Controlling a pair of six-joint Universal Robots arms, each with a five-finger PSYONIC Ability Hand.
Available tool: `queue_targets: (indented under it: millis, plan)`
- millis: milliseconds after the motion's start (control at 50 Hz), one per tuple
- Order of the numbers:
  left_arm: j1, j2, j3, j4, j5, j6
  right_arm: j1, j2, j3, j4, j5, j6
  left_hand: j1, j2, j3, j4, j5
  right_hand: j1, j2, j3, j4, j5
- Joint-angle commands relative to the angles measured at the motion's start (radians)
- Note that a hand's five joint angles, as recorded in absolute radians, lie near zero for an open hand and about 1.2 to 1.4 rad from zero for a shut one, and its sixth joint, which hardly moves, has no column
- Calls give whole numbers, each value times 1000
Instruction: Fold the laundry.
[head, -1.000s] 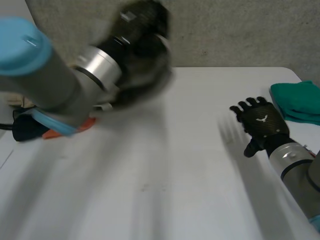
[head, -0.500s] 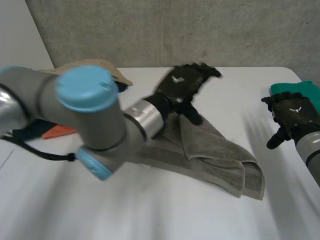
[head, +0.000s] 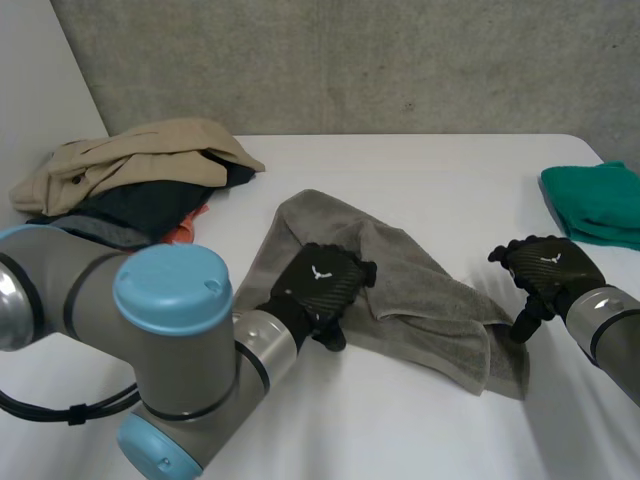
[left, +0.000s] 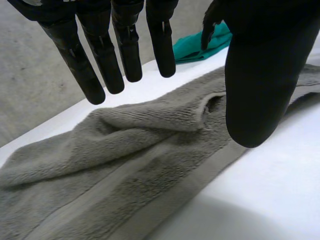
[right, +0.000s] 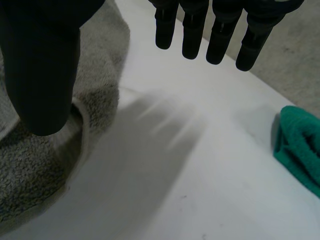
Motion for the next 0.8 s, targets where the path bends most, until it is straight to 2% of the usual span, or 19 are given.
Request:
queue_targets:
  millis: [20, 100, 180, 200, 220, 240, 380, 540, 600, 700, 800]
  plan:
    - [-71, -57, 19, 47, 5, -7, 0, 73, -8, -7, -28, 11, 88, 95, 93, 87, 87, 128, 127, 120, 119, 111]
    - [-117, -84, 42, 99, 7, -2, -6, 95, -10, -13, -40, 13, 82, 89, 87, 81, 81, 227, 226, 219, 219, 210]
    - [-139, -135, 79, 118, 8, 4, -9, 109, -13, -23, -43, 28, 79, 86, 84, 78, 78, 623, 622, 615, 614, 606]
    - [-145, -147, 90, 118, 10, 6, -9, 110, -13, -33, -44, 36, 79, 86, 84, 78, 78, 891, 890, 883, 883, 874]
    - [-153, -159, 102, 118, 10, 6, -9, 110, -13, -39, -44, 40, 82, 89, 87, 81, 81, 1039, 1038, 1031, 1031, 1022]
    - [-169, -187, 128, 118, 8, 9, -7, 110, -13, -47, -44, 43, 82, 89, 87, 81, 81, 1069, 1068, 1061, 1060, 1052]
    - [-191, -294, 225, 108, 5, 13, -6, 109, -2, -69, -48, 51, 97, 104, 102, 96, 95, 1069, 1068, 1061, 1060, 1052]
    - [-190, -362, 303, 108, 4, 21, -6, 107, 3, -69, -48, 51, 226, 233, 231, 225, 224, 1069, 1068, 1061, 1060, 1052]
    - [-186, -370, 318, 111, 5, 61, -6, 107, 3, -69, -48, 51, 367, 374, 372, 366, 365, 1069, 1068, 1061, 1060, 1052]
    - [-180, -377, 337, 119, 2, 127, -4, 107, 3, -69, -48, 51, 876, 883, 881, 875, 875, 1069, 1068, 1061, 1060, 1052]
    - [-164, -371, 351, 118, -15, 133, -6, 107, 3, -69, -46, 51, 877, 885, 883, 877, 876, 1069, 1068, 1061, 1060, 1052]
